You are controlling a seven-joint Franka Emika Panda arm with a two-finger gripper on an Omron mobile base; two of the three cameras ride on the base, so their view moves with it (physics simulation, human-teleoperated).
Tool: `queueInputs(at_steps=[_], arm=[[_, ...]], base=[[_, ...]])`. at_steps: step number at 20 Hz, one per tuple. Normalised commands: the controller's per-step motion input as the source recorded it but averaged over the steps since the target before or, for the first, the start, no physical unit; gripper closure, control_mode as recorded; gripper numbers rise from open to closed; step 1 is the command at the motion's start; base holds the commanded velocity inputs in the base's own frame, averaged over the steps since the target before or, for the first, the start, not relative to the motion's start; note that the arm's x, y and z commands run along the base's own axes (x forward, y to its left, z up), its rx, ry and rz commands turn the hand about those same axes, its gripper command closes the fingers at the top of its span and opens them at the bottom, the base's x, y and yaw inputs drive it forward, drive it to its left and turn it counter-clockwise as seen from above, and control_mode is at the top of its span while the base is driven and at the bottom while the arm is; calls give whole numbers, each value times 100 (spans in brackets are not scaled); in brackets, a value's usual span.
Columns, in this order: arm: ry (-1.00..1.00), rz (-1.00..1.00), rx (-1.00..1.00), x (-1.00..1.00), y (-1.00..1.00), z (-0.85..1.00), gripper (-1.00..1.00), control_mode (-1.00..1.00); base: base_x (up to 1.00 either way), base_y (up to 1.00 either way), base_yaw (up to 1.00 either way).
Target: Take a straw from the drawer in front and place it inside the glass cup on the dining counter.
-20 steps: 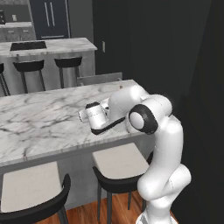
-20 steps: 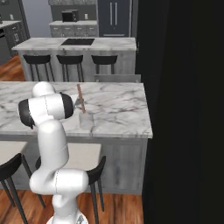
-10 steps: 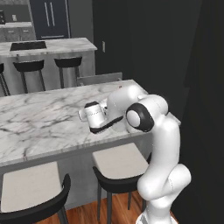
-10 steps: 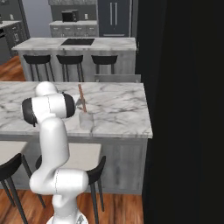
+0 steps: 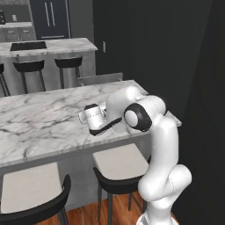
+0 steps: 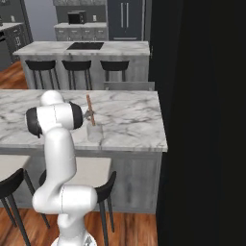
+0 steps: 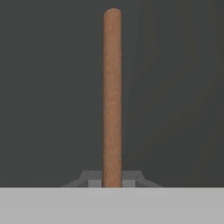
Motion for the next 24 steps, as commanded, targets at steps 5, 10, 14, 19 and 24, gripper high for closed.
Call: queueInputs(at_steps=[5, 10, 14, 19, 24], arm=[[-6, 0, 0, 5, 0, -20, 100, -100], [-3, 0, 0, 4, 0, -29, 100, -100], [-2, 0, 0, 2, 0, -34, 100, -100], [-3, 0, 0, 6, 0, -31, 100, -100], [-8, 0, 0, 3, 0, -17, 100, -100]], base=[[0, 0, 0], [0, 0, 0], [0, 0, 0], [0, 0, 0], [0, 0, 0]])
